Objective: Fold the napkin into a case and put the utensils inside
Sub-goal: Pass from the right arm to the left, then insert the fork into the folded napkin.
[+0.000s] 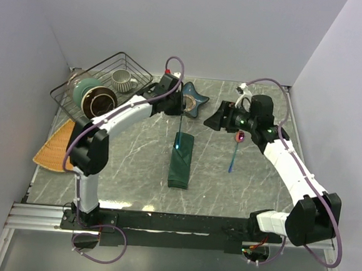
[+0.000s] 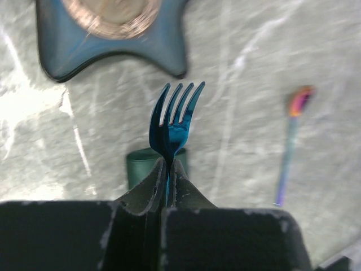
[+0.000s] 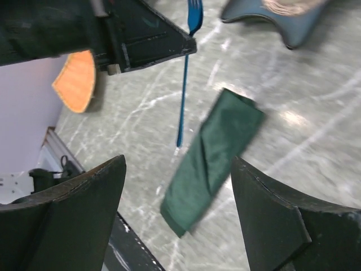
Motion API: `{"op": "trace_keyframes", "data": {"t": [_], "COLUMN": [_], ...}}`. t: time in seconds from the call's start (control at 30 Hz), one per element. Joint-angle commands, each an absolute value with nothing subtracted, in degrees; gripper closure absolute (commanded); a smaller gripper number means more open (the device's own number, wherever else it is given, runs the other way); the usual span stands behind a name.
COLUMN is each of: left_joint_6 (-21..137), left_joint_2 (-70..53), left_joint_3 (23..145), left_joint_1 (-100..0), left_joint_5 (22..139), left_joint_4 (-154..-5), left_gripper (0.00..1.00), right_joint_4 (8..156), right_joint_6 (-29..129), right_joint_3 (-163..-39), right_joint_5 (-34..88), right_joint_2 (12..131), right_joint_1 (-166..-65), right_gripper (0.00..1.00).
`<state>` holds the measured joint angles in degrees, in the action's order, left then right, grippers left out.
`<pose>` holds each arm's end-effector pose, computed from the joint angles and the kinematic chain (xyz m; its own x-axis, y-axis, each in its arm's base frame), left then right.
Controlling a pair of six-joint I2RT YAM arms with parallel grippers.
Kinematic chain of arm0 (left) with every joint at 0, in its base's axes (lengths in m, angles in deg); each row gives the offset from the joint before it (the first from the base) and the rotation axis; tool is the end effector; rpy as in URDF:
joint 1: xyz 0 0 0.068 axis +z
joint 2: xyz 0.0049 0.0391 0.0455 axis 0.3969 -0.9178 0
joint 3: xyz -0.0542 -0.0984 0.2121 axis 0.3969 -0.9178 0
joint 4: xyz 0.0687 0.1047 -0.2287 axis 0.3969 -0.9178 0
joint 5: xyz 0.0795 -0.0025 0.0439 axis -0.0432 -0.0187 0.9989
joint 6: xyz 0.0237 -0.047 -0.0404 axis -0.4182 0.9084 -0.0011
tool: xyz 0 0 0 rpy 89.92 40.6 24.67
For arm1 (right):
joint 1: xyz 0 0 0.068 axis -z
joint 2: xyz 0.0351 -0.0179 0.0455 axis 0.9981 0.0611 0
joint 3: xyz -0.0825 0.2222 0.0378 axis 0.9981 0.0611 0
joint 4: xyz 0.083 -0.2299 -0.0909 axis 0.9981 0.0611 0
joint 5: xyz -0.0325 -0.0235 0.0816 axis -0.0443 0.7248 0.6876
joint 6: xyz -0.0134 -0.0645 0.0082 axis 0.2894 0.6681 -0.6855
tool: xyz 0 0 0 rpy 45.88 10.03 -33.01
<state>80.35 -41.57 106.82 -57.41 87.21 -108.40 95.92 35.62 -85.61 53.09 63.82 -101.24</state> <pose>0.3657 -0.2484 0.2483 -0.7665 -0.1508 -0.6243 0.1810 0.8819 -0.4353 0.2920 0.1072 0.2819 -0.6676 0.1369 -0.7318 -0.4787 0.6740 0.5627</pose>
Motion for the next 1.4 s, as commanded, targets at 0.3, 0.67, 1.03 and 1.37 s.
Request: {"op": "trace_keyframes", "data": {"t": [0.3,0.67,1.03,1.37], "left_joint_6": [77.4,78.6,80.7,79.3], "left_joint_2": [-48.9,-52.6,-51.3,-52.8], "left_joint_3": [112.8,113.5,111.0,112.5], "left_joint_1": [-57.8,-58.1,-58.4,-58.3], "left_joint_5": [92.0,91.0,89.6,90.2], "left_joint_4": [-109.4,-107.4,-105.8,-106.8], "left_gripper": [0.99,0.99,0.99,0.99], "right_joint_4": [99.7,99.2,99.6,100.2], "right_joint_6": [38.8,37.9,37.7,38.2], "right_joint_3": [-84.0,-85.5,-85.4,-85.6], "right_joint_5": [54.7,56.3,57.8,57.6], "right_joint_2": [60.6,61.7,62.1,61.6], "right_joint_1": [-95.7,-94.9,-94.5,-94.5], "right_gripper": [0.15,0.12,0.09,0.07]}}
